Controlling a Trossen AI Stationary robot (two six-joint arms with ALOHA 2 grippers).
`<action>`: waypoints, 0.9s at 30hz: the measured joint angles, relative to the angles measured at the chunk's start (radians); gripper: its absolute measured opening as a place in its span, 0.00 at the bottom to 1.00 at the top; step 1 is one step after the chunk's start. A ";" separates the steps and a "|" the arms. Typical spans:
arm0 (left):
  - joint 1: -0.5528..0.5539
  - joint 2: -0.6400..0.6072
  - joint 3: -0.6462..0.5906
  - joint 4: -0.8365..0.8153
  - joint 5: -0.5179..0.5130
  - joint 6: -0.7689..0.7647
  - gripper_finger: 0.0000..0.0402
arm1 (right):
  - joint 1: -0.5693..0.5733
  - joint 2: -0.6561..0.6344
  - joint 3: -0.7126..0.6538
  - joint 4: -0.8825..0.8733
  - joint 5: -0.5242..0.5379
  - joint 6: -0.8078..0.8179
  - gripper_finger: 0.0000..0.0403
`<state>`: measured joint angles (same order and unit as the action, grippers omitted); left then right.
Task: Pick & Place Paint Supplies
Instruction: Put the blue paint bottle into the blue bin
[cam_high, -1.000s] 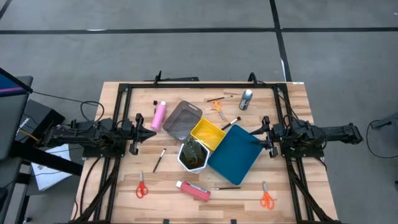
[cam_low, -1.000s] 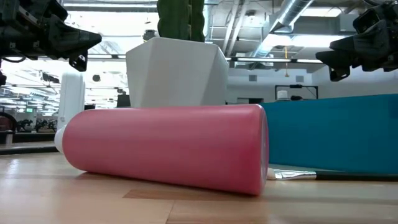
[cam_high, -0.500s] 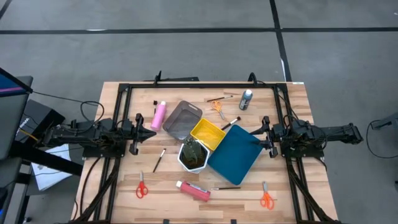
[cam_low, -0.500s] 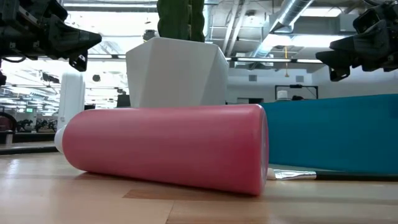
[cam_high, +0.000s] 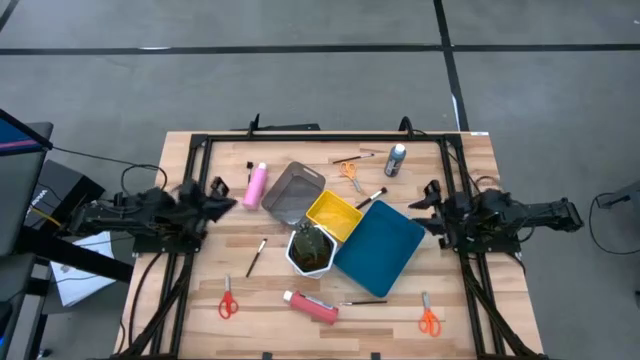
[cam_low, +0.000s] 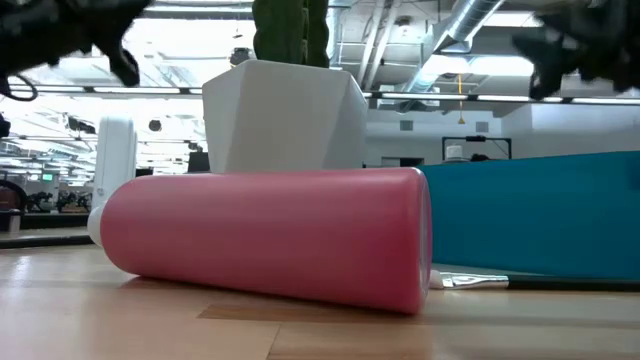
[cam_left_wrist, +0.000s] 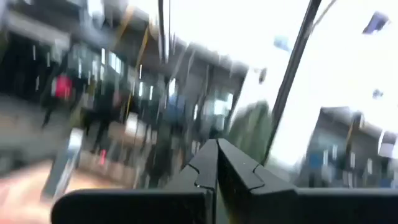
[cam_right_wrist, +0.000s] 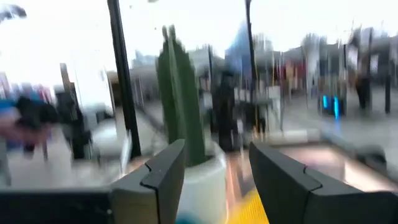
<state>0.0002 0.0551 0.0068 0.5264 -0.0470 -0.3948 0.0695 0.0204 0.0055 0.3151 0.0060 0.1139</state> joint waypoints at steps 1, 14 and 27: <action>0.000 0.000 0.000 0.077 -0.021 -0.001 0.00 | 0.000 0.000 0.000 0.068 0.009 0.000 0.43; 0.000 0.000 0.000 0.854 -0.209 0.181 0.00 | 0.000 -0.001 0.033 0.734 0.130 0.030 0.43; 0.000 0.000 0.000 0.862 -0.244 0.336 0.00 | 0.000 -0.001 0.037 0.802 0.293 0.090 0.43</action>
<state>0.0002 0.0549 0.0067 1.3886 -0.2910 -0.0590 0.0696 0.0193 0.0422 1.1168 0.2993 0.2038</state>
